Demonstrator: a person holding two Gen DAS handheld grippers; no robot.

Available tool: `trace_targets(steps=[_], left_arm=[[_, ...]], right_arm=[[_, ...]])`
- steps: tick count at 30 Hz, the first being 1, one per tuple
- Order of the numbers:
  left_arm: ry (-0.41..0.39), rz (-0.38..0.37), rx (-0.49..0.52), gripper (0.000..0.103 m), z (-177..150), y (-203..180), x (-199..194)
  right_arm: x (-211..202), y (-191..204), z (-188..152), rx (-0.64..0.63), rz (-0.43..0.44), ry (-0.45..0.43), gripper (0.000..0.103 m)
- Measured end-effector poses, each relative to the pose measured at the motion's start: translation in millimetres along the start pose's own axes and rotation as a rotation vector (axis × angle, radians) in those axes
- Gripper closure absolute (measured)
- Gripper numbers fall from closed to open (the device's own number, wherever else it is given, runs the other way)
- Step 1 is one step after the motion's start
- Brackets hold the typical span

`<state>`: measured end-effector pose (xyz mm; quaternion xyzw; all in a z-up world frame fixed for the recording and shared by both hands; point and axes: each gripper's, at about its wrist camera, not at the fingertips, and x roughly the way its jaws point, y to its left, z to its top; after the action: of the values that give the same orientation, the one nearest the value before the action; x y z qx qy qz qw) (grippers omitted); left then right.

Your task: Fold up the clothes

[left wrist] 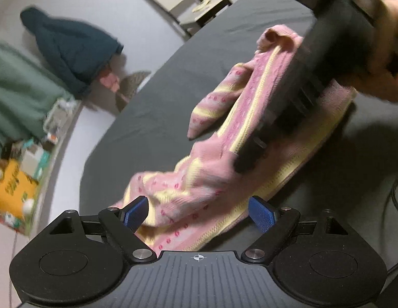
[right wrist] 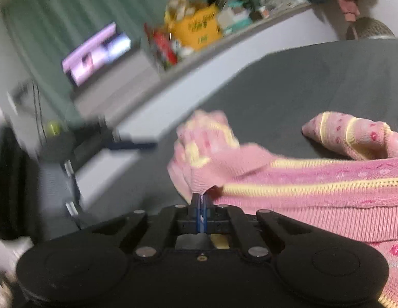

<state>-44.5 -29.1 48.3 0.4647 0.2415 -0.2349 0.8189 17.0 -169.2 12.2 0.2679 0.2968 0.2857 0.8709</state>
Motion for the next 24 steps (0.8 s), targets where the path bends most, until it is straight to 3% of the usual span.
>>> trace_targets(steps=[3,10,17,24], left_arm=[[-0.035,0.039,0.070,0.017,4,-9,-2],[-0.122,0.113,0.142,0.017,23,-9,-7],[-0.162,0.152,0.466,0.017,38,-2,1],[-0.157,0.089,0.795,0.018,41,-13,14]], right_arm=[[-23,-17,11,0.176,0.086,-0.121,0.101],[-43,-43,14,0.276,0.058,-0.154,0.101],[-36,-39,11,0.229,0.121,-0.105,0.101],[-24,-23,4,0.164,0.113,-0.047,0.100]])
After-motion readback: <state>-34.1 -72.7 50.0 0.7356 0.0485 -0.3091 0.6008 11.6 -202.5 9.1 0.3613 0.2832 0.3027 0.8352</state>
